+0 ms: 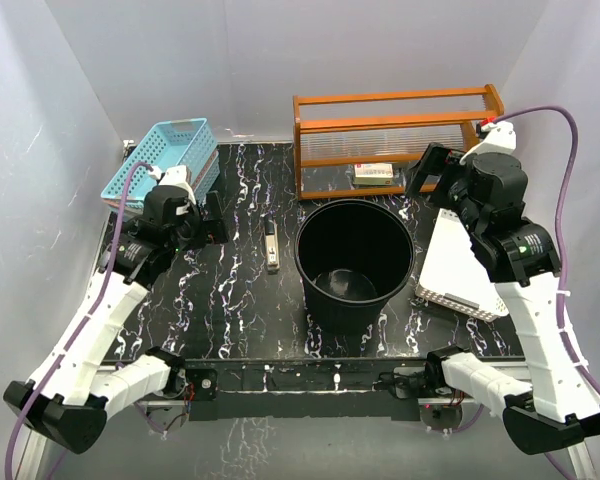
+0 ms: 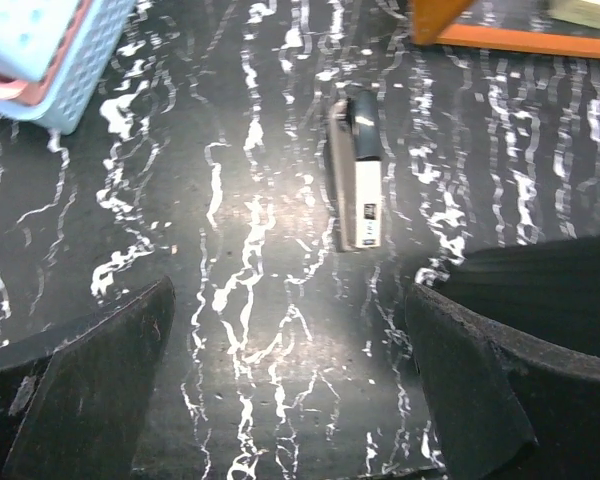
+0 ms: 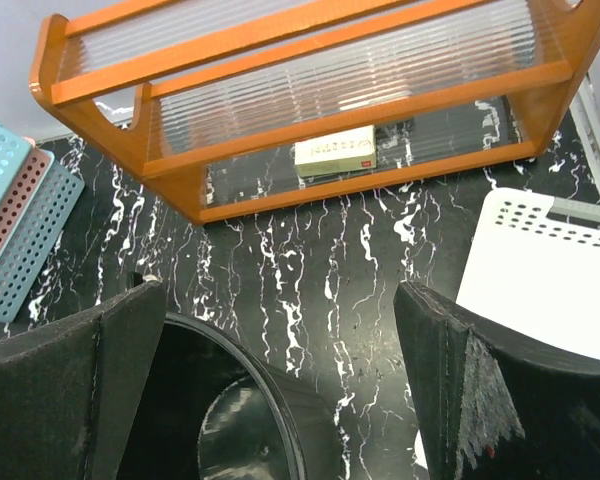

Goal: Turn the large container upside down

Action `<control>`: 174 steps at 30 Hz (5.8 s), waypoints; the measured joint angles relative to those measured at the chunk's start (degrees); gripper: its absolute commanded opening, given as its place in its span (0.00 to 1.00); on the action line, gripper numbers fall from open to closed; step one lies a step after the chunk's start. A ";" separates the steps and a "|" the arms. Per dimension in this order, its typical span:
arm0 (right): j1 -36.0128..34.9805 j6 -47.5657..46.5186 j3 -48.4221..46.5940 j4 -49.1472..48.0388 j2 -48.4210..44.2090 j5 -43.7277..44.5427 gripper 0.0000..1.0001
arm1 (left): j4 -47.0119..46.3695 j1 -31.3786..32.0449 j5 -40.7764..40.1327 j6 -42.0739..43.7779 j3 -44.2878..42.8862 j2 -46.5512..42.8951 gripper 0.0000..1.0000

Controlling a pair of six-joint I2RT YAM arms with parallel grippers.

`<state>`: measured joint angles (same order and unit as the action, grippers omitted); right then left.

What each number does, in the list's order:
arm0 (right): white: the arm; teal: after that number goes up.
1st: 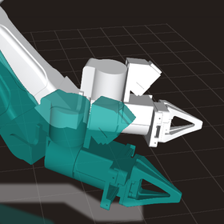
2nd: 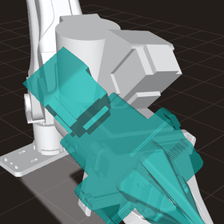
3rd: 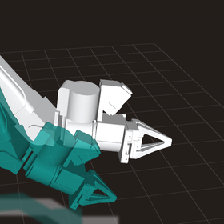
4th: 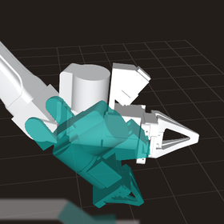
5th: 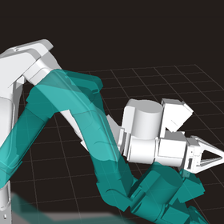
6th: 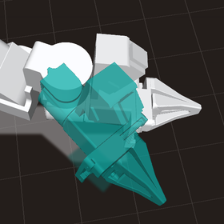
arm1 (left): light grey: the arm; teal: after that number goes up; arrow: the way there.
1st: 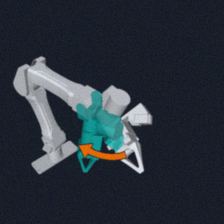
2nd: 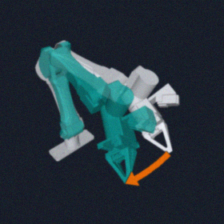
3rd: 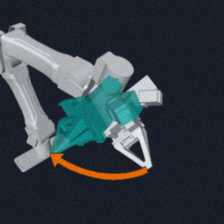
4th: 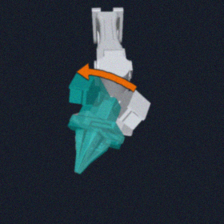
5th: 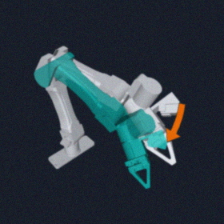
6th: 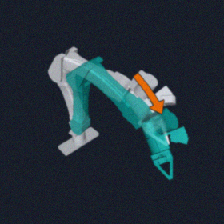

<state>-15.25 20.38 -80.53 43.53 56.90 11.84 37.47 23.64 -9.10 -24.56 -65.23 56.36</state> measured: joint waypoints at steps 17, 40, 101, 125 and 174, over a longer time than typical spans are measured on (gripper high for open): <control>0.02 -8.46 -18.49 16.63 9.79 -5.35 0.98 | -0.79 0.00 2.54 3.13 0.79 -0.72 0.99; -40.11 -3.28 0.74 12.94 4.94 -21.20 0.98 | -1.57 0.00 3.10 -1.55 6.51 -0.70 0.99; -8.26 16.65 25.44 -17.62 7.48 -38.40 0.74 | 9.29 -1.03 5.99 -2.82 -5.07 1.40 0.99; -8.24 4.83 13.55 3.67 5.62 -31.04 0.40 | 8.31 -1.03 27.71 -25.35 16.61 -17.03 0.96; -4.28 32.09 37.24 -30.03 2.84 -20.59 0.21 | -31.39 -1.70 40.63 -36.17 7.17 -2.25 0.99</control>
<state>-19.53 52.47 -43.29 13.50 59.75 -8.75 6.09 21.93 31.53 -60.73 -58.06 54.11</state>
